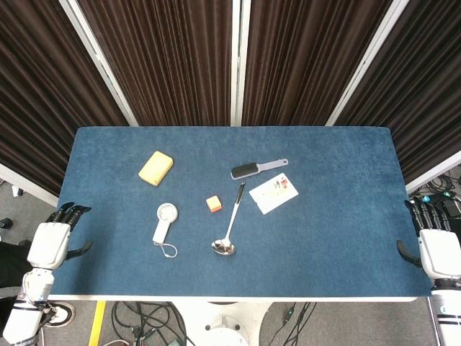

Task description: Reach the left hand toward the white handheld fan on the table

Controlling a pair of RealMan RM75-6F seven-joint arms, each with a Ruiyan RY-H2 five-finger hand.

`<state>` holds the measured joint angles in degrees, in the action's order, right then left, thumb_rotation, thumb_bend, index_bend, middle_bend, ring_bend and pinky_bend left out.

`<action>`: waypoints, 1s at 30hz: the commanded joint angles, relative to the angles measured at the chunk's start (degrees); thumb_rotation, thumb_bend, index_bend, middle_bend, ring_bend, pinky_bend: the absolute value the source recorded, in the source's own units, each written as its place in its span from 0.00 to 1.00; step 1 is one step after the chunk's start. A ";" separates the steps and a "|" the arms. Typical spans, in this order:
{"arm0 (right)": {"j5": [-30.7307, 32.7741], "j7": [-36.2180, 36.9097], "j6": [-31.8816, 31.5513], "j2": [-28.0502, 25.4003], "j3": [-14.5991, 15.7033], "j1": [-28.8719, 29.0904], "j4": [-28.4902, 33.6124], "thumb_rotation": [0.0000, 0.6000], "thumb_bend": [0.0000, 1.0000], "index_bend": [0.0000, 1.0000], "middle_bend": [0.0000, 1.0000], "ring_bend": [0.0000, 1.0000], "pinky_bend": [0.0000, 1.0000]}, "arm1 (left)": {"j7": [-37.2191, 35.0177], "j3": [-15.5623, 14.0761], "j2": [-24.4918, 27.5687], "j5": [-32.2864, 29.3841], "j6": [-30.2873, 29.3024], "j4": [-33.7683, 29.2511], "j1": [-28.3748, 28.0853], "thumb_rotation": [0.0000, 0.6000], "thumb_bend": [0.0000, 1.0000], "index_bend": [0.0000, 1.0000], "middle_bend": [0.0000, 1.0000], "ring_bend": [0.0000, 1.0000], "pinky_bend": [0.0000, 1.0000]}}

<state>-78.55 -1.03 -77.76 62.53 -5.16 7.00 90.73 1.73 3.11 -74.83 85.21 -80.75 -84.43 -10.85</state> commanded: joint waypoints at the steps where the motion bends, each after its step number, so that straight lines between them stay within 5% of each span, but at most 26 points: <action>1: 0.05 0.10 0.01 0.02 0.02 -0.05 -0.15 1.00 0.27 0.00 0.00 0.00 0.00 | 0.10 0.04 -0.02 0.02 0.05 -0.02 -0.10 1.00 0.19 0.21 0.22 0.12 0.29; 10: 0.01 0.47 -0.41 -0.39 -0.25 -0.14 -0.04 1.00 0.26 0.00 0.00 0.00 0.00 | 0.69 0.10 -0.30 0.45 0.22 -0.32 -0.65 1.00 0.19 0.21 0.23 0.14 0.31; 12: 0.05 0.53 -0.36 -0.37 -0.28 -0.12 -0.05 1.00 0.26 0.00 0.00 0.00 0.00 | 2.12 0.29 -0.50 0.44 -0.08 -0.15 -0.73 1.00 0.22 0.21 0.36 0.31 0.49; 14: 0.14 0.50 -0.19 -0.37 -0.28 -0.07 0.04 1.00 0.26 0.00 0.00 0.00 0.00 | 3.40 -0.10 -0.30 0.18 0.89 -0.91 -0.93 1.00 0.26 0.21 0.60 0.59 0.72; 17: 0.12 0.42 -0.30 -0.30 -0.43 0.02 0.35 1.00 0.26 0.00 0.00 0.00 0.00 | 4.18 -0.94 0.44 0.99 2.32 -1.84 -1.57 1.00 0.32 0.21 0.79 0.80 0.84; 30: -0.69 0.18 0.04 -2.32 0.08 0.01 4.53 1.00 0.25 0.00 0.00 0.00 0.00 | 2.69 -4.68 -2.87 8.87 9.49 0.21 -7.47 1.00 0.38 0.21 0.82 0.83 0.85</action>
<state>-79.17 -1.22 -78.04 60.74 -5.06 6.89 94.58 4.42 -0.93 -76.71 93.54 -73.28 -84.53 -16.89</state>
